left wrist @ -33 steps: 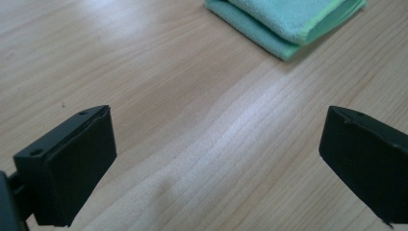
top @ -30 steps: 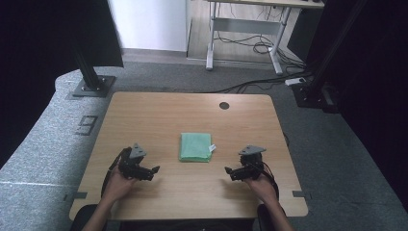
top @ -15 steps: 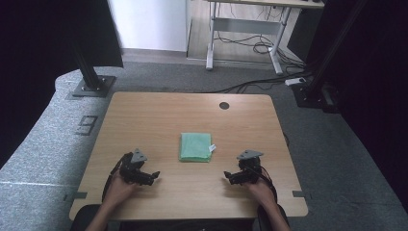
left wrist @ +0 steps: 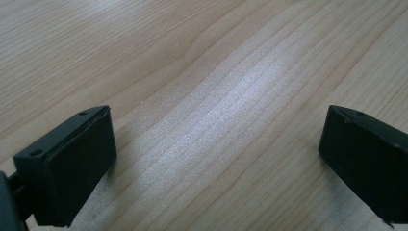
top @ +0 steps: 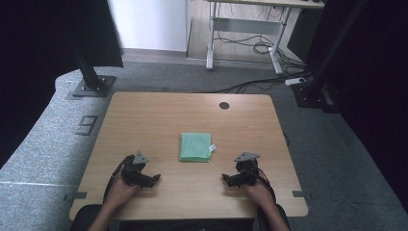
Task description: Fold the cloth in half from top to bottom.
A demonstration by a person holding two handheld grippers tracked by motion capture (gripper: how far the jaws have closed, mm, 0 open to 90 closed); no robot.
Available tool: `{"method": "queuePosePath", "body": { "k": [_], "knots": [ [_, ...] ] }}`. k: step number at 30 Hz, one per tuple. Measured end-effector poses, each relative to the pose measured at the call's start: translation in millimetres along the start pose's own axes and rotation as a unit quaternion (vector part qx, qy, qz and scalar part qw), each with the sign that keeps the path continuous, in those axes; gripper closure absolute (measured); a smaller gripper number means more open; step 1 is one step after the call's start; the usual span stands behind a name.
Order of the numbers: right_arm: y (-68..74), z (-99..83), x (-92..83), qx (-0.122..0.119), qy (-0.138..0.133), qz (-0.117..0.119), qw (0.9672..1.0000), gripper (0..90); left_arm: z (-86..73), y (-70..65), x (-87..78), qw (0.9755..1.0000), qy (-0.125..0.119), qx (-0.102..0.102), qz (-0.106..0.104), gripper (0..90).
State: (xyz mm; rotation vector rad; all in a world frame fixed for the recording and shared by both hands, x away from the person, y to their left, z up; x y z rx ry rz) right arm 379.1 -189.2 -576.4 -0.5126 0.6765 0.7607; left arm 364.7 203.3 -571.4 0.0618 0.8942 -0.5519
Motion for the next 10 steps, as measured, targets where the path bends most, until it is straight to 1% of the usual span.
{"method": "queuePosePath", "body": {
  "k": [3, 10],
  "knots": [
    [0.9, 0.5, 1.9, 0.004, -0.009, -0.007, 0.9999, 0.0, 0.0, 0.0, 0.0, 1.0, 0.0, 0.0, 0.0, 0.0],
    [1.0, 0.5, 2.1, 0.005, -0.009, -0.008, 0.9999, 0.0, 0.1, 0.2, 0.0, 1.0, 0.001, -0.003, 0.001, 0.0]
  ]
}}
Point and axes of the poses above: each handheld gripper's, and its own axes: x roughly forward along the jaws, z roughly out of its top, y roughly to its left, the point moved 3 cm from there along x, roughly forward along the jaws, and after that the axes turned 15 degrees about -x, right-handed, at the moved point
